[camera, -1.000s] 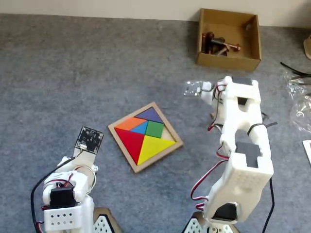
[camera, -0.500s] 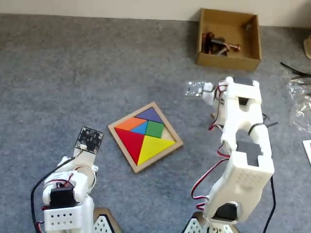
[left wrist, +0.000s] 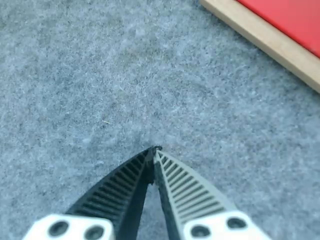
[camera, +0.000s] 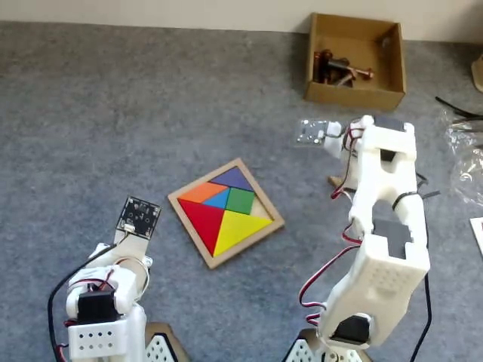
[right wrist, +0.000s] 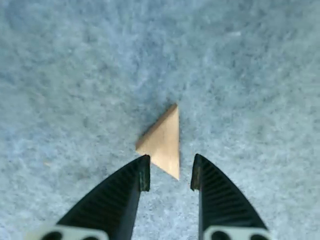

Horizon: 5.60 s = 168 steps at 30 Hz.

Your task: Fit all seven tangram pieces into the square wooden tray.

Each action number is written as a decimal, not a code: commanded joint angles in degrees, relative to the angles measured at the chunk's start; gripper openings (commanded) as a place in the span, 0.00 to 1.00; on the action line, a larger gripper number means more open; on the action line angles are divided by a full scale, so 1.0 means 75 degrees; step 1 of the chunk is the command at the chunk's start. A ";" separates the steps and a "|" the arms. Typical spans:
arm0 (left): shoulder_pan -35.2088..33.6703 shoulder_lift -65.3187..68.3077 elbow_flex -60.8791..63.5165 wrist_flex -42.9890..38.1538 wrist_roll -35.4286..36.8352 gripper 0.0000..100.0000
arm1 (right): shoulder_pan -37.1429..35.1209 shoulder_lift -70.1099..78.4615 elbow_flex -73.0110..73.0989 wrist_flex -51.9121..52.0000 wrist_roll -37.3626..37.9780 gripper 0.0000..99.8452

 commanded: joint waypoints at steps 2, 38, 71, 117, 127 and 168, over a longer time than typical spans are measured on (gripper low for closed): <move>-0.0029 -0.0064 0.0158 0.0059 0.0082 0.01 | 0.0100 -0.0135 -0.0428 0.0018 0.0047 0.14; -0.0029 -0.0064 0.0158 0.0059 0.0082 0.01 | -0.0311 0.0803 0.0240 0.0076 -0.0012 0.13; -0.0029 -0.0064 0.0158 0.0059 0.0082 0.01 | -0.0334 0.0862 -0.1729 0.1459 -0.1137 0.02; -0.0029 -0.0064 0.0158 0.0059 0.0082 0.01 | -0.3616 0.0791 -0.3722 0.4413 -0.6541 0.01; -0.0029 -0.0064 0.0158 0.0059 0.0082 0.01 | -0.4378 0.0815 -0.3698 0.4085 -0.7056 0.01; -0.0029 -0.0064 0.0158 0.0059 0.0082 0.01 | -0.3944 0.0803 -0.2116 0.3147 -0.7443 0.01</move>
